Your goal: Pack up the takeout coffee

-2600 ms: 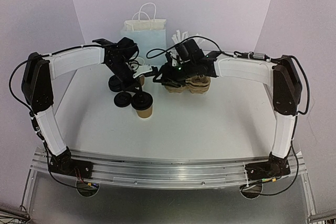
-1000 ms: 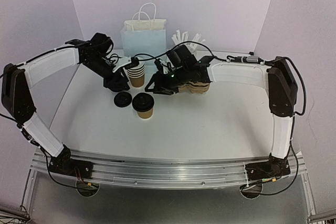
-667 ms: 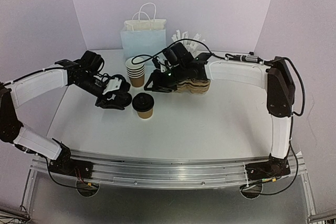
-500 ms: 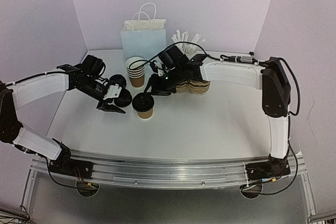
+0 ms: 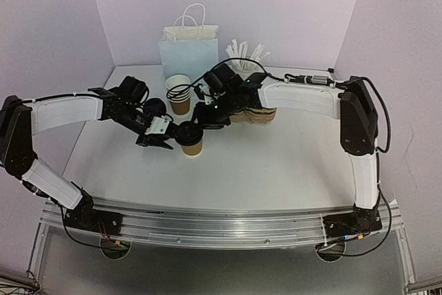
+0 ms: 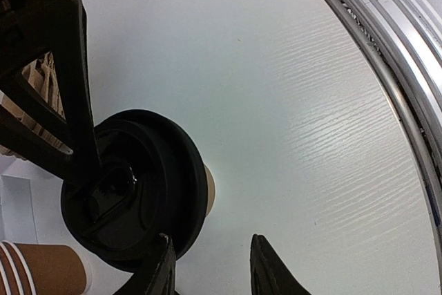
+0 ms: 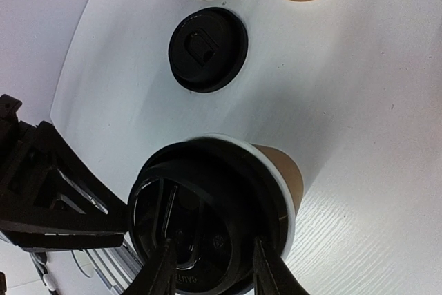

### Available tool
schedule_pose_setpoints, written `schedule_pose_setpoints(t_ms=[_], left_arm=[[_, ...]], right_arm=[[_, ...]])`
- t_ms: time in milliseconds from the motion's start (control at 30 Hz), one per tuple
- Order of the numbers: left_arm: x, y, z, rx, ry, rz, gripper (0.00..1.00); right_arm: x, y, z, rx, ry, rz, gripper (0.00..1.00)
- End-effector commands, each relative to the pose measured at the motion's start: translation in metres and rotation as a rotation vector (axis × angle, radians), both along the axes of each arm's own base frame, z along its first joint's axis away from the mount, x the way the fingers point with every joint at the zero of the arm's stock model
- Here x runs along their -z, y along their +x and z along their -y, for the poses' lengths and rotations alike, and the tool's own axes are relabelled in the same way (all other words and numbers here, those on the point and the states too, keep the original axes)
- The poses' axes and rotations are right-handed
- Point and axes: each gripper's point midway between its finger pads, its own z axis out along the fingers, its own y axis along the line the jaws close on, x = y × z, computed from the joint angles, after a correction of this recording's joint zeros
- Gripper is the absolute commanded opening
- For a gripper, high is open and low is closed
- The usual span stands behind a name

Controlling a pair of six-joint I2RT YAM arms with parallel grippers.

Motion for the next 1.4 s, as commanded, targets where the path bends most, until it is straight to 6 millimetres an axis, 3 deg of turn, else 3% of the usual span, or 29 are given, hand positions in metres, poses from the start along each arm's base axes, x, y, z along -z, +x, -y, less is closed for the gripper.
schedule_pose_setpoints(t_ms=[0, 200, 433, 867, 1367], left_arm=[[-0.003, 0.006, 0.002, -0.006, -0.003, 0.04, 0.37], [-0.003, 0.009, 0.002, -0.015, -0.002, 0.045, 0.36], [0.001, 0.018, 0.003, -0.031, 0.005, 0.074, 0.31], [0.01, 0.017, 0.006, 0.001, 0.014, 0.066, 0.29], [-0.008, 0.031, 0.019, -0.051, -0.038, 0.104, 0.3]], right_arm=[[-0.009, 0.002, -0.004, -0.014, -0.008, 0.039, 0.35], [-0.016, 0.006, -0.002, -0.005, -0.017, 0.078, 0.35], [-0.011, 0.01, -0.002, 0.004, -0.041, 0.096, 0.35], [-0.007, 0.006, -0.004, -0.015, -0.073, 0.122, 0.34], [-0.003, 0.005, -0.002, -0.023, -0.094, 0.133, 0.28]])
